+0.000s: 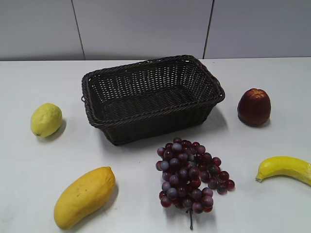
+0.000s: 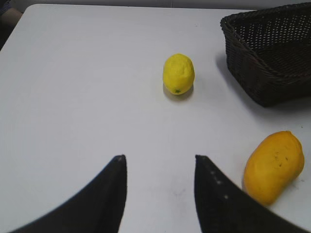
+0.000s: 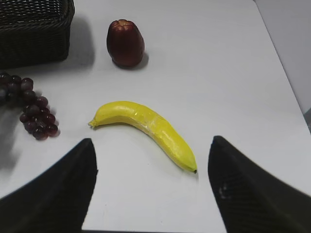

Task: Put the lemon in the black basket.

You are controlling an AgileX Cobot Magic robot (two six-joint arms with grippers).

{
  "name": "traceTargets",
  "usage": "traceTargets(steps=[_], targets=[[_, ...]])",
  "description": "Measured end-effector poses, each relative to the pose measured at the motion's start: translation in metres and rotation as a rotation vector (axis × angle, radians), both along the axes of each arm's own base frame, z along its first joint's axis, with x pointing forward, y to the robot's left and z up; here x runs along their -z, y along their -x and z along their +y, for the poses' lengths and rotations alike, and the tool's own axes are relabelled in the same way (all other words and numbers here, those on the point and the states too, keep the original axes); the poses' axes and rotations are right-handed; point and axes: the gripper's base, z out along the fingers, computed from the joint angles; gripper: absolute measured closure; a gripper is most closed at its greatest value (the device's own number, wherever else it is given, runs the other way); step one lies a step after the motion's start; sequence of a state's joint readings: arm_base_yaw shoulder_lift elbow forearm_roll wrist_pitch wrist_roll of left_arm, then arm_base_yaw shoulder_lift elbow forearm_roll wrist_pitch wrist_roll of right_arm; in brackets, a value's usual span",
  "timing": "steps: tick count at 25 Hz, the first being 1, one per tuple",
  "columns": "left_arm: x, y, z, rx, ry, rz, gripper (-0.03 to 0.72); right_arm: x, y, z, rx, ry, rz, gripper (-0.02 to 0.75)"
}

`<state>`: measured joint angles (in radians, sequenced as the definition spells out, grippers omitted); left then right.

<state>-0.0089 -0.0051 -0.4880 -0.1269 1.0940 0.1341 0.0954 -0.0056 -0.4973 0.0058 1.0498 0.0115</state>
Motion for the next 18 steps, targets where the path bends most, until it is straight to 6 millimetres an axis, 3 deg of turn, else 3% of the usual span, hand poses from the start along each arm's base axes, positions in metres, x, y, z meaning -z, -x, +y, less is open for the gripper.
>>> traceTargets(steps=[6,18], targets=[[0.0,0.0,0.0,0.0,0.0,0.0,0.449,0.0,0.0,0.0,0.0,0.0,0.0,0.155],[0.0,0.0,-0.0002,0.001,0.002,0.0,0.454,-0.0001,0.0,0.0,0.0,0.0,-0.001,0.155]])
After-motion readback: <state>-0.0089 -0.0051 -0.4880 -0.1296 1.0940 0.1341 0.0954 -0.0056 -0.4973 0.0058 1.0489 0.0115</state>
